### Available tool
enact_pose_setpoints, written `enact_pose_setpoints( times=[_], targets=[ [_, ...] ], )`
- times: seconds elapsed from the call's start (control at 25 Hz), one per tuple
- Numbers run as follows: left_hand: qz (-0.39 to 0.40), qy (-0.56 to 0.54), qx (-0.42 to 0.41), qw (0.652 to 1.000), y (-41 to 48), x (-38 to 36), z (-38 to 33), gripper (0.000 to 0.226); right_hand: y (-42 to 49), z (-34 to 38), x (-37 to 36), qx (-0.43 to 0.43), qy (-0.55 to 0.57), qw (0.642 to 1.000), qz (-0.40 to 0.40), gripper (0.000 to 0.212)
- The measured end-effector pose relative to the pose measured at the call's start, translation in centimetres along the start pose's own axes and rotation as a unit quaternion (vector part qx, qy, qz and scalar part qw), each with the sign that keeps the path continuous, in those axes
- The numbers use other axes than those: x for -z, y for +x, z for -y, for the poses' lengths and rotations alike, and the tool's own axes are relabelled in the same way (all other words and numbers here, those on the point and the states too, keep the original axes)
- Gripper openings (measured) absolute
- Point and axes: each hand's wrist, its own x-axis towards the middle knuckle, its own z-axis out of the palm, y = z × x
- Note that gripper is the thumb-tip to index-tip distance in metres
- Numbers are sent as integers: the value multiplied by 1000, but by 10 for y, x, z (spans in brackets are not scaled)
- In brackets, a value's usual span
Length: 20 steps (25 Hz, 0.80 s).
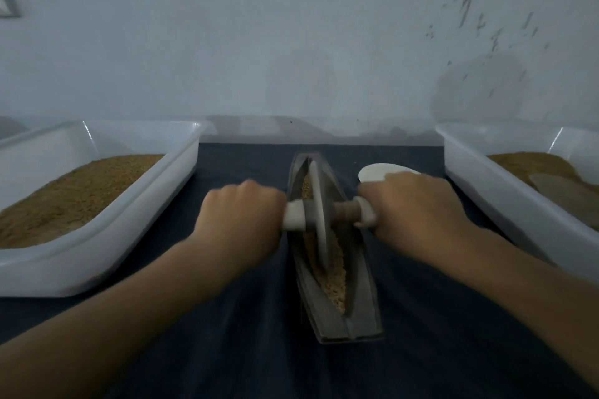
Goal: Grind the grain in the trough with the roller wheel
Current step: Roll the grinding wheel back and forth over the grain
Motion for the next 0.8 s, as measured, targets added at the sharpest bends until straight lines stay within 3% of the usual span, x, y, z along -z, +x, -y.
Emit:
enact_pose_setpoints(
  times=[0.08, 0.12, 0.2, 0.28, 0.36, 0.48, 0.56, 0.72, 0.8],
  targets=[
    [-55, 4, -36, 998, -18, 17, 3, 63, -26, -4, 7, 37, 19, 997, -65, 46],
    [-62, 5, -48, 997, -13, 18, 3, 67, -28, -6, 8, 35, 26, 997, -71, 46],
    [20, 48, -9, 999, -7, 13, -5, 49, -19, 0, 0, 2, 13, 999, -38, 42],
    [21, 65, 16, 998, 23, 2, -8, 9, 10, 4, -16, -67, 42, 997, 5, 31],
    [61, 56, 23, 996, 59, 1, -5, 14, 39, 4, -25, -109, 92, 988, 66, 22],
    [100, 42, 6, 994, 66, 7, -1, 19, 42, -4, -21, -90, 84, 988, 97, 24],
    [65, 29, -8, 997, 33, 4, 0, 10, 16, -7, -16, -45, 46, 997, 45, 30],
    [-76, 5, -54, 996, -12, 8, 2, 54, -28, -7, -6, 23, 37, 997, -59, 24],
    [-40, 30, -15, 999, 1, -2, 2, 40, -7, -2, -8, -4, 0, 998, -59, 24]
  ],
)
